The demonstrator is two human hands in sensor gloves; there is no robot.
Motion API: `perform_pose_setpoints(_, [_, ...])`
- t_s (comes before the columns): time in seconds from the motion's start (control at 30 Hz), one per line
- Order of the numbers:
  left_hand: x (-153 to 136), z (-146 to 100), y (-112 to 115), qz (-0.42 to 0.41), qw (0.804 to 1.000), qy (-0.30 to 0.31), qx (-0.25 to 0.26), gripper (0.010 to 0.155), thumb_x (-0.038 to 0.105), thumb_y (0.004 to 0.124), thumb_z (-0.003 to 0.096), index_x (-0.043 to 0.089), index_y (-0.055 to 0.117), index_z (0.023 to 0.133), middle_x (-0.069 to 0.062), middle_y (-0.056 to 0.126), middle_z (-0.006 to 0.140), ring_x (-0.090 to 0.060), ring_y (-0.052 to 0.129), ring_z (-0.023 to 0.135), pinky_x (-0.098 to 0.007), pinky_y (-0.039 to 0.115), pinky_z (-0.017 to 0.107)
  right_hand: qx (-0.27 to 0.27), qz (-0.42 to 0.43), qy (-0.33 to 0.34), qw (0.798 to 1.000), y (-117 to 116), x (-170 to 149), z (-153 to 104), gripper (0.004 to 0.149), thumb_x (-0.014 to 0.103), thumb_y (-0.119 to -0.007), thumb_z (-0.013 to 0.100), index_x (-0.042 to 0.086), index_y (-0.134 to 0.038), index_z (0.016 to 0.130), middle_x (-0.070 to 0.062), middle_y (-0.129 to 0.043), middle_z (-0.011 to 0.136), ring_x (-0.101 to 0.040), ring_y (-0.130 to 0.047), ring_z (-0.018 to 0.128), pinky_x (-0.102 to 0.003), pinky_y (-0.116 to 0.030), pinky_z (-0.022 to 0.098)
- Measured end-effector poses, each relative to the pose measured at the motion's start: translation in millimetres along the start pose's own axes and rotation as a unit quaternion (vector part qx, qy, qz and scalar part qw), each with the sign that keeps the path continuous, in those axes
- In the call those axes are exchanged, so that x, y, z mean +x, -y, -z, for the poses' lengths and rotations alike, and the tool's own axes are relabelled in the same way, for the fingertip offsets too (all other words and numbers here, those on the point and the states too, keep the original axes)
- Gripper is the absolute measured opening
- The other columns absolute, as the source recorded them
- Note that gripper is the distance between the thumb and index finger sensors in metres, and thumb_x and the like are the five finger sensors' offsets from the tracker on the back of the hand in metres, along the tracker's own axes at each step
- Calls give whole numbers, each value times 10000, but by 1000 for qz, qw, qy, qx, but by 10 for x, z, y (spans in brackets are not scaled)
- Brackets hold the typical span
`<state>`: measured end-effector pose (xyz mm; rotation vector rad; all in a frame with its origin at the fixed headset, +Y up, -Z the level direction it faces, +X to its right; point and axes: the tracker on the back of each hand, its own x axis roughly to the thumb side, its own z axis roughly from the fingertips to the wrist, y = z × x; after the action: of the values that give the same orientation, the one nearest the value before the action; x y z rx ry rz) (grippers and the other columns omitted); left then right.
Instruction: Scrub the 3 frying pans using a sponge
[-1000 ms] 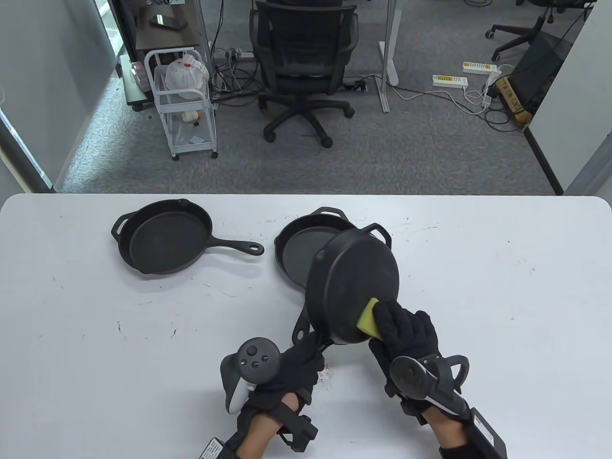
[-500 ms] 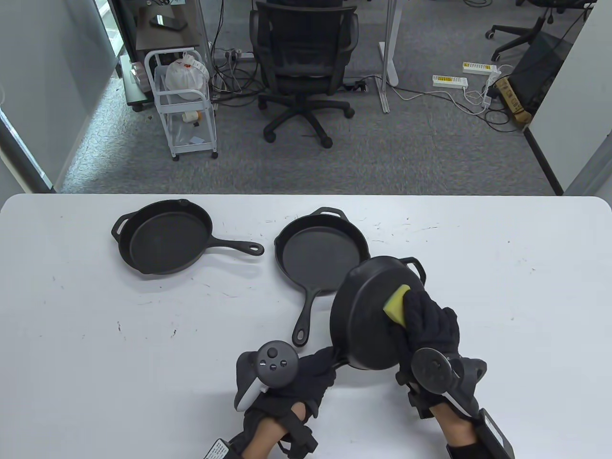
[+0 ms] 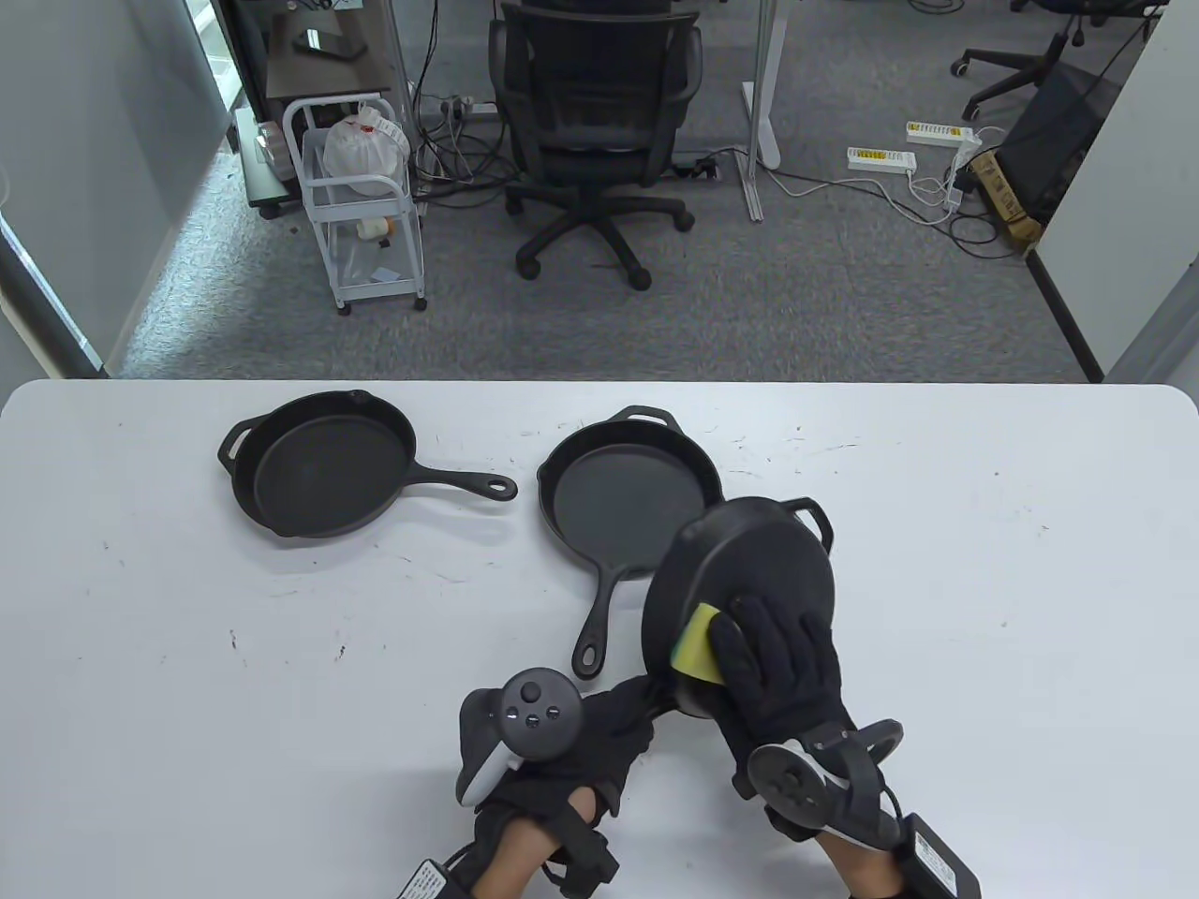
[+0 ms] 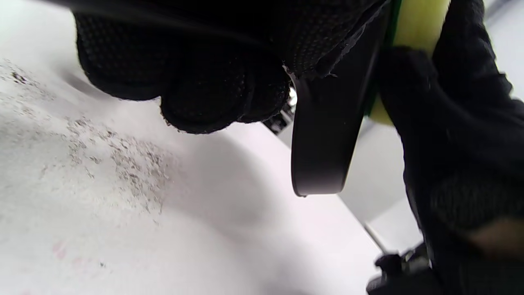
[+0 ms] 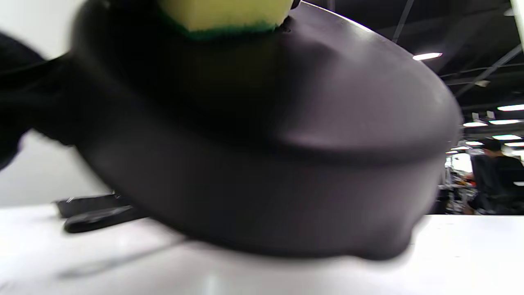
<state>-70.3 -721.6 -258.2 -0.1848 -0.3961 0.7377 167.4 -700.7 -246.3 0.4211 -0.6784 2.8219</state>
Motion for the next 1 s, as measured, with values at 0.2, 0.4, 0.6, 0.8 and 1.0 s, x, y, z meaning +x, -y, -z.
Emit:
perform_pose_setpoints(0.2, [2, -16, -29, 19, 1000, 10, 23, 592, 310, 858, 465, 124, 822, 1025, -104, 1056, 754, -225, 1085, 475, -477, 942, 415, 22, 34, -105, 994, -42, -398, 67, 736, 494, -666, 457, 388, -247, 1052, -44, -443, 1155, -332, -601, 1033, -615, -409, 758])
perform_pose_setpoints(0.4, [-54, -1, -33, 18, 999, -5, 26, 591, 311, 857, 467, 127, 820, 1028, -105, 1052, 758, -225, 1082, 480, -478, 940, 417, 48, 28, -130, 990, -155, -518, 92, 736, 488, -677, 457, 394, -247, 1048, -45, -464, 1150, -316, -669, 998, -609, -434, 756])
perform_pose_setpoints(0.6, [-76, -31, -102, 0, 995, -27, 93, 590, 314, 860, 469, 126, 812, 1026, -116, 1024, 786, -241, 1065, 507, -483, 929, 420, 54, 37, -141, 988, -164, -567, 93, 731, 487, -681, 456, 383, -274, 1054, -50, -491, 1142, -313, -702, 971, -609, -442, 753])
perform_pose_setpoints(0.8, [-90, -82, -336, 7, 982, -51, 180, 616, 317, 900, 450, 117, 812, 1026, -129, 982, 833, -263, 1033, 562, -500, 907, 454, 82, 32, -151, 985, -231, -608, 105, 726, 487, -687, 455, 381, -292, 1056, -53, -511, 1139, -312, -719, 961, -610, -445, 752])
perform_pose_setpoints(1.0, [-46, 64, -613, 74, 962, -79, 250, 628, 323, 914, 436, 132, 808, 1025, -135, 959, 850, -260, 1014, 570, -497, 900, 456, 95, 29, -155, 983, -264, -616, 114, 726, 487, -689, 455, 385, -295, 1055, -49, -517, 1138, -312, -725, 957, -611, -446, 752])
